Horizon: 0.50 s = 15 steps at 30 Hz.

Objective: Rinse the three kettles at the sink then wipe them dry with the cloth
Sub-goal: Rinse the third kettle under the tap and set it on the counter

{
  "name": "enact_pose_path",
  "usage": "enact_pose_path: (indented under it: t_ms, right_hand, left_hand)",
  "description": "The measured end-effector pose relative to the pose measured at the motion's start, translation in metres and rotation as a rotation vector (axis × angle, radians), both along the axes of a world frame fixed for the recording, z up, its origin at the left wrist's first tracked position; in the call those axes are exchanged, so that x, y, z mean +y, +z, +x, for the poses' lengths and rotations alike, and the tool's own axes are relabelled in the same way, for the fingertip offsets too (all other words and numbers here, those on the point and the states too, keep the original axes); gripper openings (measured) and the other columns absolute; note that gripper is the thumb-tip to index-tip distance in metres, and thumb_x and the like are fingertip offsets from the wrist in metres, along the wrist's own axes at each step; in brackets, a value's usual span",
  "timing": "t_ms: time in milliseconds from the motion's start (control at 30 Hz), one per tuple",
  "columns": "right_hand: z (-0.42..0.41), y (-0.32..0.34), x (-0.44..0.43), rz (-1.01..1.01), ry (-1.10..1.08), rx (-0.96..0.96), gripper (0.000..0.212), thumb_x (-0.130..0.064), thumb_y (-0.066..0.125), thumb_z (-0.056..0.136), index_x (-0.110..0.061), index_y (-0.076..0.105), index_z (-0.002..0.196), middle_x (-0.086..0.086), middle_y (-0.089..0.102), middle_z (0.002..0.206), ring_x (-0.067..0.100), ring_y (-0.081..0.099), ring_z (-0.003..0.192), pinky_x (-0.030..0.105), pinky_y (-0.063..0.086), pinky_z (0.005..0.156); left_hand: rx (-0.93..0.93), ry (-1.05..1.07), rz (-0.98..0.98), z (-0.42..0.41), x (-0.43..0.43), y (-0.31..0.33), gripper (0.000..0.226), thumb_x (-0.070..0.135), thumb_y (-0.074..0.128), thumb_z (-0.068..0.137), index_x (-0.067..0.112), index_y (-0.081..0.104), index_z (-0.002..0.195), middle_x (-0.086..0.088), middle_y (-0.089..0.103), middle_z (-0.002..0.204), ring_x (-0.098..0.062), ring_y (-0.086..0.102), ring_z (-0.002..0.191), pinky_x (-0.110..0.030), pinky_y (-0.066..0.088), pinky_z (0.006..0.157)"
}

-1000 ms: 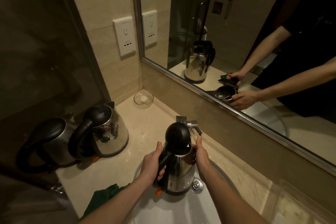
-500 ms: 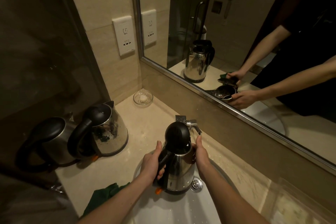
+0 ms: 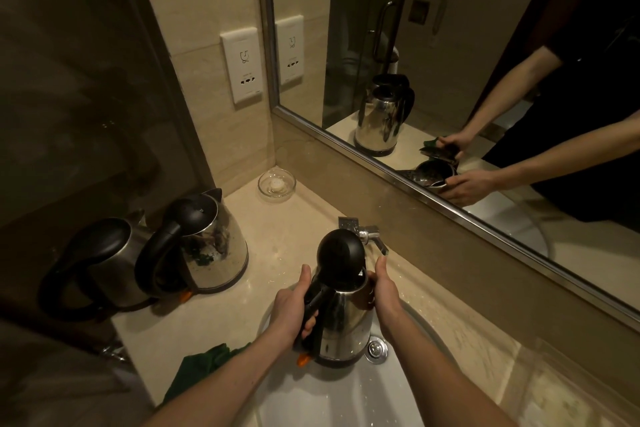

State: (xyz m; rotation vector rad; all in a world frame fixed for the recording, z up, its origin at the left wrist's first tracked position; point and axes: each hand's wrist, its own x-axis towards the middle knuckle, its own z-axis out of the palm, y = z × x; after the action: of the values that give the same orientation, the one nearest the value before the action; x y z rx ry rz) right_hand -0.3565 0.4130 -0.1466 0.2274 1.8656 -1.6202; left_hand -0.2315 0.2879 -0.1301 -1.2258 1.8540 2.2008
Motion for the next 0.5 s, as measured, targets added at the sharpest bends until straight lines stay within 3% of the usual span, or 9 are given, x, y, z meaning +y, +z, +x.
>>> enact_pose_path:
  t_ms: [167, 300, 500]
  right_hand:
    - [0.0, 0.0021, -0.0005, 0.008, 0.003, -0.023, 0.075, -0.059, 0.016, 0.098, -0.005, 0.068, 0.107, 0.008, 0.066, 0.094, 0.009, 0.056, 0.077, 0.031, 0.038, 0.082]
    - [-0.0002, 0.001, 0.0004, 0.036, 0.02, -0.029, 0.078, -0.06, 0.016, 0.097, -0.001, 0.067, 0.108, 0.01, 0.067, 0.095, 0.012, 0.059, 0.079, 0.026, 0.041, 0.065]
    - [-0.0007, -0.0018, 0.0026, 0.069, 0.032, -0.019, 0.082, -0.061, 0.016, 0.096, 0.002, 0.067, 0.11, 0.016, 0.069, 0.101, 0.017, 0.062, 0.084, 0.028, 0.043, 0.066]
  left_hand:
    - [-0.001, -0.002, -0.001, 0.0003, 0.0008, -0.0006, 0.065, 0.069, 0.039, 0.093, 0.011, 0.053, 0.068, -0.001, 0.048, 0.045, -0.016, 0.042, 0.038, -0.024, 0.036, 0.042]
    - [-0.002, -0.005, 0.001, 0.0003, 0.0019, -0.0002, 0.065, 0.069, 0.039, 0.093, 0.01, 0.053, 0.071, -0.001, 0.047, 0.045, -0.015, 0.042, 0.038, -0.024, 0.036, 0.041]
    - [-0.013, 0.002, 0.014, -0.0002, 0.0033, 0.0008, 0.064, 0.069, 0.04, 0.093, 0.012, 0.052, 0.067, -0.002, 0.046, 0.044, -0.016, 0.041, 0.037, -0.024, 0.035, 0.041]
